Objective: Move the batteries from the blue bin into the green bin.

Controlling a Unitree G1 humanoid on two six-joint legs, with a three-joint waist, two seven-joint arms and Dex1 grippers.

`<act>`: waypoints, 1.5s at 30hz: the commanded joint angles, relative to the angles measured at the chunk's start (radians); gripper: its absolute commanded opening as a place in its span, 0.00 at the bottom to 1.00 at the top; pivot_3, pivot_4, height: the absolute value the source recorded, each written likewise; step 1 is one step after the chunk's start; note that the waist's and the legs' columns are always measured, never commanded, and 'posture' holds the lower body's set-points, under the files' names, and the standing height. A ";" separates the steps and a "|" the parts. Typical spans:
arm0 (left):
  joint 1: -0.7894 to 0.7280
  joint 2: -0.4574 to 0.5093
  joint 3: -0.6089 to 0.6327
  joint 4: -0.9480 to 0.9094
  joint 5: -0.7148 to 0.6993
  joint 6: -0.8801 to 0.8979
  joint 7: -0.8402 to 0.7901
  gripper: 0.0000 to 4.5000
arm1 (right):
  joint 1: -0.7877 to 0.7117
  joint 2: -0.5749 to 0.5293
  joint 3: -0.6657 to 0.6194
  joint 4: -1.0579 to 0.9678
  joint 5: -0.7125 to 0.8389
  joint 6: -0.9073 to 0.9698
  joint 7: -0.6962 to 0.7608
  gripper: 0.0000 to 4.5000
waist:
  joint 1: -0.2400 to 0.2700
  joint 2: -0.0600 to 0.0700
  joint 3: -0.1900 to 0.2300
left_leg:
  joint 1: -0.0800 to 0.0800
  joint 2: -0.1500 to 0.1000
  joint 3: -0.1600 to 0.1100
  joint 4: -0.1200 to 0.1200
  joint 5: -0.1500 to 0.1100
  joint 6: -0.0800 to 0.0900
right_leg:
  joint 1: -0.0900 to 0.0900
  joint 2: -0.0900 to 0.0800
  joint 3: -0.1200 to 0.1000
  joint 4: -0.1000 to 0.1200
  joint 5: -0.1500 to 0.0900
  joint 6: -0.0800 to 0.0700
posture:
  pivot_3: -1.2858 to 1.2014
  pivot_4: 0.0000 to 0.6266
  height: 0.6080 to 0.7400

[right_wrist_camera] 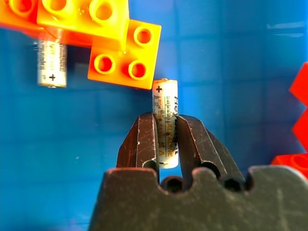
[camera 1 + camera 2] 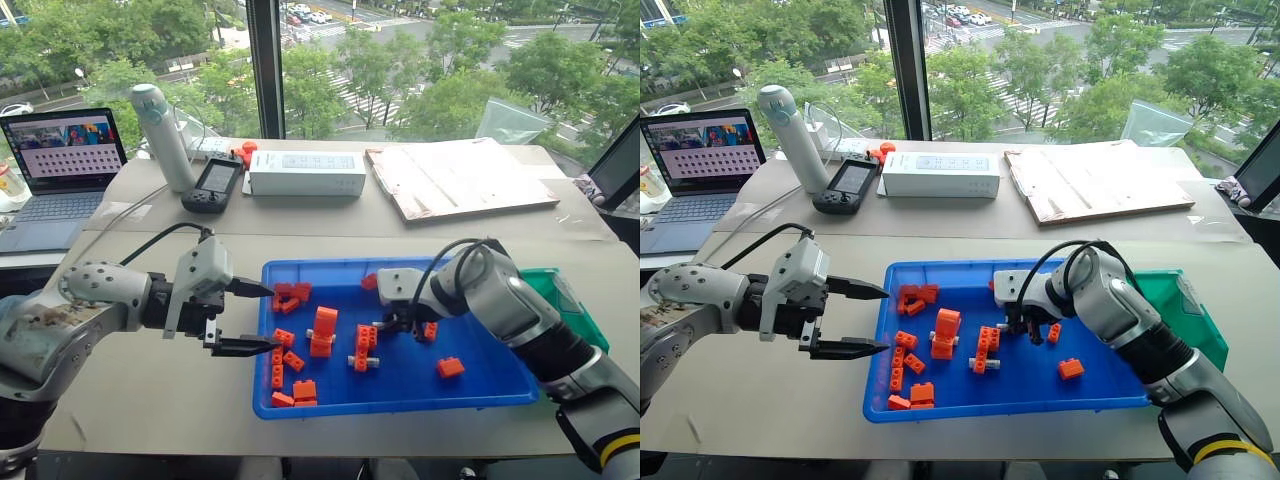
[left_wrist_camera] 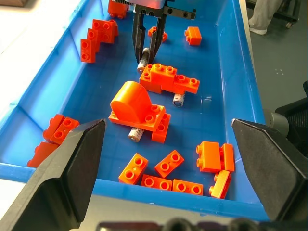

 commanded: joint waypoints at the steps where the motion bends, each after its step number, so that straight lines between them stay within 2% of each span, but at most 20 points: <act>1: -0.024 -0.007 0.012 0.001 -0.014 -0.015 -0.012 1.00 | -0.018 -0.074 -0.108 -0.055 0.058 0.045 0.033 0.05 | 0.000 0.000 0.000 | 0.000 0.000 0.000 0.000 0.000 0.000 | 0.000 0.000 0.000 0.000 0.000 0.000 | 0.52 0.24 1.00; 5: -0.112 -0.081 0.010 0.044 -0.040 -0.004 0.027 1.00 | -0.109 -0.171 -0.280 -0.035 0.128 0.056 0.017 0.05 | 0.002 0.002 0.001 | 0.000 0.000 0.000 0.000 0.000 0.000 | 0.000 0.000 0.000 0.000 0.000 0.000 | 0.52 0.24 1.00; 9: -0.193 -0.159 0.003 0.078 -0.071 0.001 0.043 1.00 | -0.159 -0.330 -0.363 0.061 0.134 0.030 0.044 0.05 | 0.004 0.001 0.001 | 0.000 0.000 0.000 0.000 0.000 0.000 | 0.000 0.000 0.000 -0.001 0.000 0.000 | 0.52 0.24 1.00; 12: -0.240 -0.213 0.003 0.097 -0.101 0.007 0.053 1.00 | -0.150 -0.456 -0.405 0.171 0.122 0.001 0.060 0.05 | 0.011 0.001 0.002 | -0.001 -0.001 0.000 0.000 0.000 0.001 | 0.000 0.000 0.000 -0.001 0.000 0.000 | 0.52 0.24 1.00; 14: -0.257 -0.253 0.013 0.102 -0.131 0.008 0.064 1.00 | -0.114 -0.511 -0.456 0.239 0.148 0.078 0.046 0.05 | 0.010 0.001 0.002 | -0.001 -0.001 0.000 0.000 0.000 0.001 | 0.001 0.000 0.001 -0.002 0.000 0.000 | 0.52 0.24 1.00; 18: -0.263 -0.275 0.011 0.099 -0.139 0.012 0.080 1.00 | -0.021 -0.550 -0.504 0.258 0.192 0.134 0.040 0.05 | -0.005 0.001 0.001 | 0.000 -0.001 0.000 -0.001 0.004 0.008 | 0.004 0.000 0.002 0.000 0.000 0.000 | 0.52 0.24 1.00; 22: -0.257 -0.277 0.009 0.101 -0.140 0.009 0.078 1.00 | 0.182 -0.560 -0.541 0.216 0.214 0.195 -0.002 0.05 | -0.010 0.001 0.001 | 0.000 0.000 0.001 -0.001 0.005 0.008 | 0.003 0.000 0.003 0.001 0.000 0.000 | 0.52 0.24 1.00; 27: -0.250 -0.260 -0.003 0.101 -0.131 0.013 0.062 1.00 | 0.251 -0.530 -0.554 0.170 0.238 0.241 -0.071 0.05 | -0.008 0.003 0.001 | 0.000 0.000 0.003 0.000 0.005 0.008 | 0.002 0.000 0.007 0.001 0.001 0.001 | 0.52 0.24 1.00; 29: -0.236 -0.240 -0.011 0.093 -0.114 0.009 0.051 1.00 | 0.256 -0.531 -0.550 0.145 0.257 0.262 -0.072 0.28 | -0.008 0.003 0.001 | 0.000 0.000 0.004 0.000 0.005 0.008 | 0.002 0.000 0.007 0.001 0.001 0.001 | 0.52 0.24 1.00; 30: -0.225 -0.227 -0.012 0.087 -0.108 0.009 0.045 1.00 | 0.257 -0.540 -0.546 0.132 0.257 0.251 -0.072 0.32 | -0.007 0.003 0.001 | 0.000 0.000 0.004 0.000 0.005 0.008 | 0.002 0.000 0.007 0.001 0.001 0.001 | 0.52 0.24 1.00; 33: -0.210 -0.206 -0.016 0.077 -0.100 0.007 0.036 1.00 | 0.247 -0.554 -0.542 0.118 0.245 0.215 -0.097 0.55 | -0.006 0.003 0.001 | 0.000 0.000 0.004 0.000 0.002 0.004 | 0.001 0.000 0.008 0.001 0.001 0.001 | 0.52 0.24 1.00; 36: -0.176 -0.169 -0.007 0.063 -0.082 0.003 0.021 1.00 | 0.151 -0.537 -0.527 0.028 0.268 0.206 -0.098 0.78 | -0.004 0.004 0.002 | 0.000 0.000 0.004 0.000 0.001 0.003 | 0.000 0.000 0.008 0.000 0.001 0.001 | 0.52 0.24 1.00; 41: -0.130 -0.098 -0.025 0.063 -0.022 -0.024 -0.019 1.00 | 0.046 -0.369 -0.488 -0.199 0.461 0.248 -0.044 0.78 | -0.016 0.003 0.002 | 0.001 0.002 0.005 -0.001 0.000 0.001 | 0.000 0.002 0.008 0.000 0.001 0.000 | 0.52 0.24 1.00; 45: -0.105 -0.075 -0.028 0.064 0.002 -0.040 -0.035 1.00 | 0.035 -0.196 -0.361 -0.268 0.465 0.273 -0.130 0.78 | -0.013 0.003 0.002 | 0.000 0.002 0.004 -0.001 0.000 0.001 | 0.000 0.002 0.008 0.000 0.001 0.000 | 0.52 0.24 1.00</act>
